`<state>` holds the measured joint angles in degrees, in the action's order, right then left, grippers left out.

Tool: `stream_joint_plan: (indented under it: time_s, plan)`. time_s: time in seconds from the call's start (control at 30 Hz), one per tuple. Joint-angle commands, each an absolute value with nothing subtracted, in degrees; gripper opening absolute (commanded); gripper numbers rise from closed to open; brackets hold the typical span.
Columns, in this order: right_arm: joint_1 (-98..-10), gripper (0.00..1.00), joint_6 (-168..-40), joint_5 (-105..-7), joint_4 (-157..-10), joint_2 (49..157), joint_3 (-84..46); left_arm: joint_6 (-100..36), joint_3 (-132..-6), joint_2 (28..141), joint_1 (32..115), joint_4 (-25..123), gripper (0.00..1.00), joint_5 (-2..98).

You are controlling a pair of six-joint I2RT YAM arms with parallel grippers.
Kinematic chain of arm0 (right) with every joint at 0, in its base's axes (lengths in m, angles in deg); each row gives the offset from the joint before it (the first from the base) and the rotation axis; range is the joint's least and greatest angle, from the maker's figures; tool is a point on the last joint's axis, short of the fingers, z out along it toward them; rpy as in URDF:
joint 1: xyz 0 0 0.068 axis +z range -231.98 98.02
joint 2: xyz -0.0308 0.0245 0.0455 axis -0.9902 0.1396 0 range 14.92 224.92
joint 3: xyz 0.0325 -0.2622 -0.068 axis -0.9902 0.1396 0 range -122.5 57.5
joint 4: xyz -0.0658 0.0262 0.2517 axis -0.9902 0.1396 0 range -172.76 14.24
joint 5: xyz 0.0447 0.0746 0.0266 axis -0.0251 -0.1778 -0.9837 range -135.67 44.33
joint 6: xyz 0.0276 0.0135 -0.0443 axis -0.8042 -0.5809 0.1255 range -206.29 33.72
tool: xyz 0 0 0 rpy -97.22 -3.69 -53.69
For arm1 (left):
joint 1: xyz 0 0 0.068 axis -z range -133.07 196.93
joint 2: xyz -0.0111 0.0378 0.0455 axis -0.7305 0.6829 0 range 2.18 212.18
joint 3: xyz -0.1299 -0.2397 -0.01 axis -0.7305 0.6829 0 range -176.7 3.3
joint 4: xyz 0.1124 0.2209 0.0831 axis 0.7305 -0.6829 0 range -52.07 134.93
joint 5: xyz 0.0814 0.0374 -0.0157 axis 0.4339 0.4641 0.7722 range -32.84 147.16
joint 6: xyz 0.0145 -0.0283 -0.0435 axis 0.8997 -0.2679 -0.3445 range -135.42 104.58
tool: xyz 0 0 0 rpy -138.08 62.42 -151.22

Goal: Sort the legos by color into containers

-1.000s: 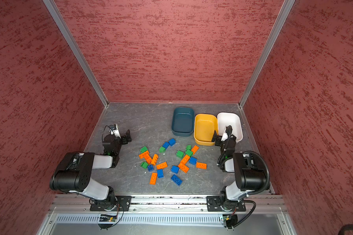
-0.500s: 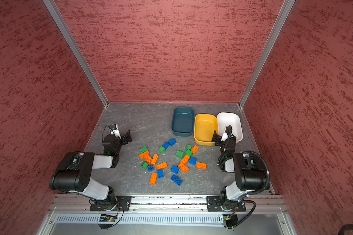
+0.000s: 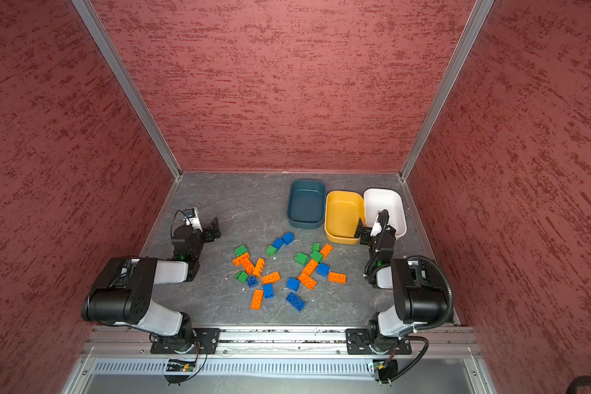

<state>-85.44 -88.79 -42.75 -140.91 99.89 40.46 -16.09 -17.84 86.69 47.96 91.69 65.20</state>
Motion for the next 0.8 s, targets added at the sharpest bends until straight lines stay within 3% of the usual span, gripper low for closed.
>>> stream_joint_plan:
  time_s: [0.0, 0.1, 0.2, 0.33, 0.53, 0.67, 0.77]
  plan:
    - [-85.27, 0.99, -87.71, -44.37, -129.04, 92.26, 34.36, -13.35, -23.22, 79.38, 51.39, 80.44, 0.99, 71.79]
    - [-85.26, 0.99, -93.17, -45.99, -121.34, 89.41, 29.67, -19.77, -29.17, 75.19, 54.90, 69.73, 0.99, 80.35]
    - [-85.27, 0.99, -97.53, -48.01, -114.11, 89.60, 24.26, -27.85, -36.42, 75.00, 57.49, 59.19, 0.99, 80.38]
    - [-85.87, 0.99, -102.55, -42.58, -99.55, 94.34, 14.15, -37.84, -45.35, 80.55, 62.69, 50.25, 0.99, 82.60]
    - [-85.96, 0.99, -97.60, -52.51, -79.31, 107.10, 0.09, -46.27, -59.63, 93.43, 69.06, 39.44, 0.99, 71.99]
    - [-85.95, 0.99, -98.88, -47.09, -72.14, 111.99, -4.35, -46.02, -70.47, 103.59, 71.57, 32.52, 0.99, 62.90]
    - [-85.98, 0.91, -97.18, -47.21, -67.36, 114.84, -7.37, -44.67, -78.84, 111.35, 73.92, 26.26, 0.99, 61.14]
